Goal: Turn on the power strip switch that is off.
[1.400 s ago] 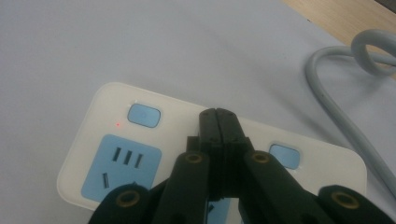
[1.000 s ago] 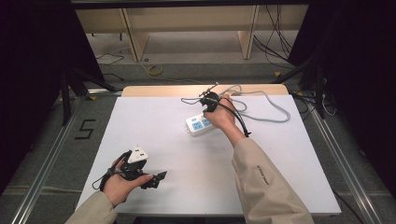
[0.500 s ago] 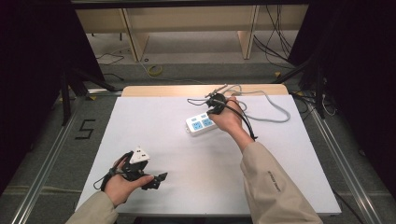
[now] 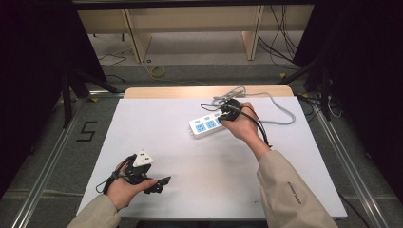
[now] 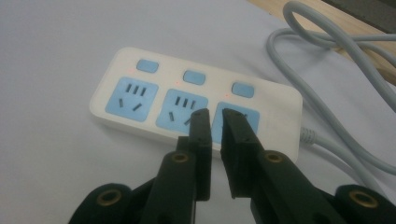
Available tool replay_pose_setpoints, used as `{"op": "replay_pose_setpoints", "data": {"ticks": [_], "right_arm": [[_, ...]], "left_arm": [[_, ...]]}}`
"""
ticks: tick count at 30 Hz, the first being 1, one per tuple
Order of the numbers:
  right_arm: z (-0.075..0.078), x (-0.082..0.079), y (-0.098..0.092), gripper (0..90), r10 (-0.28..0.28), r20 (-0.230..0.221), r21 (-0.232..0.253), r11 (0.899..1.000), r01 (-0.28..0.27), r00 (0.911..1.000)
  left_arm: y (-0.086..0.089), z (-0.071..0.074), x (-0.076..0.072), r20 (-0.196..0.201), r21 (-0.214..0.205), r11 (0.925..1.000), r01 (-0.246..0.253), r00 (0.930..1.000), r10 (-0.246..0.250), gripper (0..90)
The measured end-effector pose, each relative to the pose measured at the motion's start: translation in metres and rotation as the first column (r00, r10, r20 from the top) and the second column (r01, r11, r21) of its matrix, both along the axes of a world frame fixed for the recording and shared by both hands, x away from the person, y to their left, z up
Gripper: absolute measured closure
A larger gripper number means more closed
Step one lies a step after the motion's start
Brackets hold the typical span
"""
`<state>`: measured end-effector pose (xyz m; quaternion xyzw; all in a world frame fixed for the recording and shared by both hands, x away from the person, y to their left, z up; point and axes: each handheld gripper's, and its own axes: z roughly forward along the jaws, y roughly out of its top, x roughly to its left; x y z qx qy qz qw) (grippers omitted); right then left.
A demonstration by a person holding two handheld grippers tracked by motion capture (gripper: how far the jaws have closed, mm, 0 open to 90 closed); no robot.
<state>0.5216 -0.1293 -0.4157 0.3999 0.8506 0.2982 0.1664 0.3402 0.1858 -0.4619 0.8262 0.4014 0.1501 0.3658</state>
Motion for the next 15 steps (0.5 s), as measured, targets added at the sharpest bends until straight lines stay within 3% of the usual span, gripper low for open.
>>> {"op": "replay_pose_setpoints", "data": {"ticks": [10, 15], "right_arm": [[0.002, -0.019, -0.011, 72.1, 0.017, -0.009, 0.01, 1.0, -0.017, 0.9998], [0.005, -0.029, -0.018, 65.3, 0.021, -0.013, 0.04, 0.999, -0.02, 0.9997]], "left_arm": [[0.0, 0.0, 0.0, -0.005, 0.007, 0.9999, 0.008, 1.0, -0.008, 3.6], [0.0, 0.0, 0.0, -0.003, 0.002, 1.0, 0.002, 1.0, -0.002, 3.6]]}}
